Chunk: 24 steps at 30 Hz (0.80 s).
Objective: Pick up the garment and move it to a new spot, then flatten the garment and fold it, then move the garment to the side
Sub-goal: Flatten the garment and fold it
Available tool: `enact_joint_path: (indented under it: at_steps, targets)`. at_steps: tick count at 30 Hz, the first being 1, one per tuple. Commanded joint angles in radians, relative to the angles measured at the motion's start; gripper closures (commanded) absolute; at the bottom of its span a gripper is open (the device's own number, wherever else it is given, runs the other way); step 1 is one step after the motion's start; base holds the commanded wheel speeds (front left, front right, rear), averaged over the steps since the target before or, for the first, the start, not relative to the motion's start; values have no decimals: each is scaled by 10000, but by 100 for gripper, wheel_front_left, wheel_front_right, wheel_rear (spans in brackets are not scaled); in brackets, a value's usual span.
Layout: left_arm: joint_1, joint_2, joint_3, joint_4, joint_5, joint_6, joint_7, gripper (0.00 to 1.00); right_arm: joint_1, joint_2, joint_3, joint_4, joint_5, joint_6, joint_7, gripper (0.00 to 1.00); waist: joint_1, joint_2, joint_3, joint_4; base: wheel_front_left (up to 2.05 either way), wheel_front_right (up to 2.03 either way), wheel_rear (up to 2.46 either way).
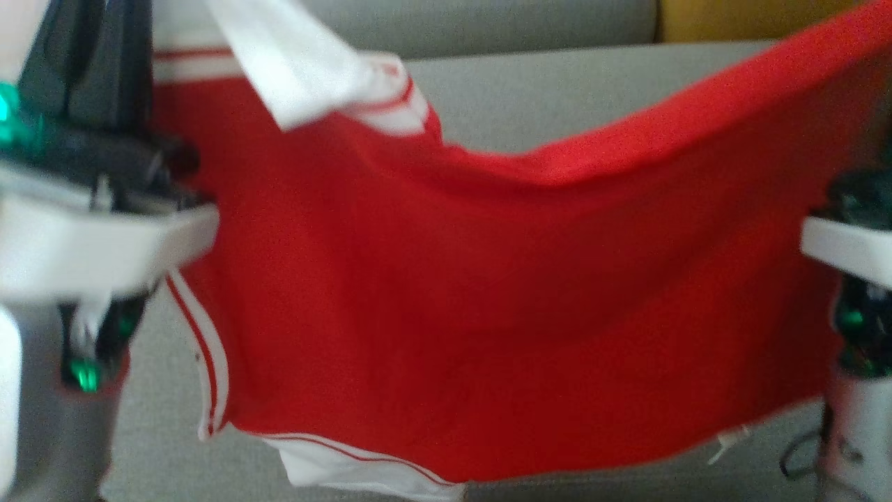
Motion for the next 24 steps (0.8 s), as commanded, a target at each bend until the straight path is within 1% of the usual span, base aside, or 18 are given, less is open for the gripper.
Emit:
enact_joint_path:
  at_steps: [1,3,6,9,13,16,19,21,24]
  targets:
    - [-821,357,350,121,-14,-104,86,100,-773,-35,398,-38,4,65,69,100,0,0,544,34,0,0,0]
    - [-1636,412,275,1001,-24,-347,91,100,-1511,-62,562,706,-25,65,27,100,0,0,971,33,0,0,0]
    - [-3114,434,136,2422,114,-655,32,100,-2990,-132,712,2156,-143,65,-186,100,0,0,1574,4,0,0,0]
    - [-4823,426,-6,3846,458,-876,-237,100,-4795,-289,846,3823,-647,65,-704,100,0,0,2060,-51,0,0,0]
    - [-6883,194,-113,5588,866,-905,-931,100,-7098,-228,706,6032,-1386,65,-1546,100,0,0,2571,-69,0,0,0]
    - [-7890,-135,-279,6608,969,-977,-1621,100,-8287,-144,303,7438,-1905,65,-1874,100,0,0,2854,57,0,0,0]
    - [-8158,-658,-383,7332,807,-924,-2203,100,-8864,-91,-98,8566,-2360,65,-2007,100,0,0,3276,306,0,0,0]
    - [-7807,-929,-546,7699,682,-970,-2472,100,-8863,-66,-260,9243,-2500,65,-2049,100,0,0,3542,454,0,0,0]
    - [-6853,-1223,-670,8028,427,-1008,-2832,100,-8429,-48,-289,10033,-2632,65,-2073,100,0,0,3828,613,0,0,0]
